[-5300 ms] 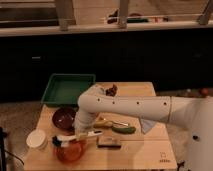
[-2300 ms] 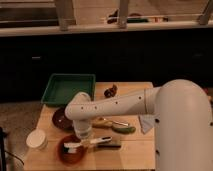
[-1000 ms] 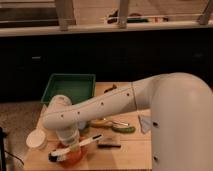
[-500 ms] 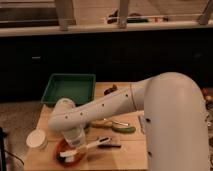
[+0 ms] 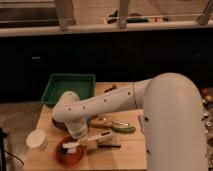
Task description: Wipe red bowl with brush
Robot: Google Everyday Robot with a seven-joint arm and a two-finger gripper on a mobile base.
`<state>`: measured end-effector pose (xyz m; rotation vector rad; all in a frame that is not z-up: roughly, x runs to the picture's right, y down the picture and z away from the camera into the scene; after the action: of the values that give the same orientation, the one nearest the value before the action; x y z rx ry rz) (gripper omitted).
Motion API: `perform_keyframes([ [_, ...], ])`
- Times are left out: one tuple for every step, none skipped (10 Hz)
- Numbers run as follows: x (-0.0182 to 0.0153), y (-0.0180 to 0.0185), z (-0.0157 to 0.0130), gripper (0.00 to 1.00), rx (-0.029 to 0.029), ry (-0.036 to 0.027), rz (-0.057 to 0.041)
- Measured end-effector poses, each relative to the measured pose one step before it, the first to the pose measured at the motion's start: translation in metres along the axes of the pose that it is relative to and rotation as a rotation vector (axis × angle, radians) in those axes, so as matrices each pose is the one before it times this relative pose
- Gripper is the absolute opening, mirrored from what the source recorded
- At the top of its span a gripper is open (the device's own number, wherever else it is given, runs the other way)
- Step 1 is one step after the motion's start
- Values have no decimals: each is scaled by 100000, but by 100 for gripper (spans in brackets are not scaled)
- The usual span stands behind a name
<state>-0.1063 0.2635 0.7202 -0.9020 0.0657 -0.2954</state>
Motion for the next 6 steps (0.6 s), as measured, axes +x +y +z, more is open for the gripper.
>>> perform_keyframes([
  [-792,-543,-369,0,525,110,-1243],
  [-859,-285,-295,0,533,188,-1671],
  [-1247,59,-542,0,1129,308,-2910],
  [-418,298,-399,0,877,248,-1333],
  [-225,576,-388,0,852,398,-1015],
  [-561,1195,-282,0,798,539,-1908],
])
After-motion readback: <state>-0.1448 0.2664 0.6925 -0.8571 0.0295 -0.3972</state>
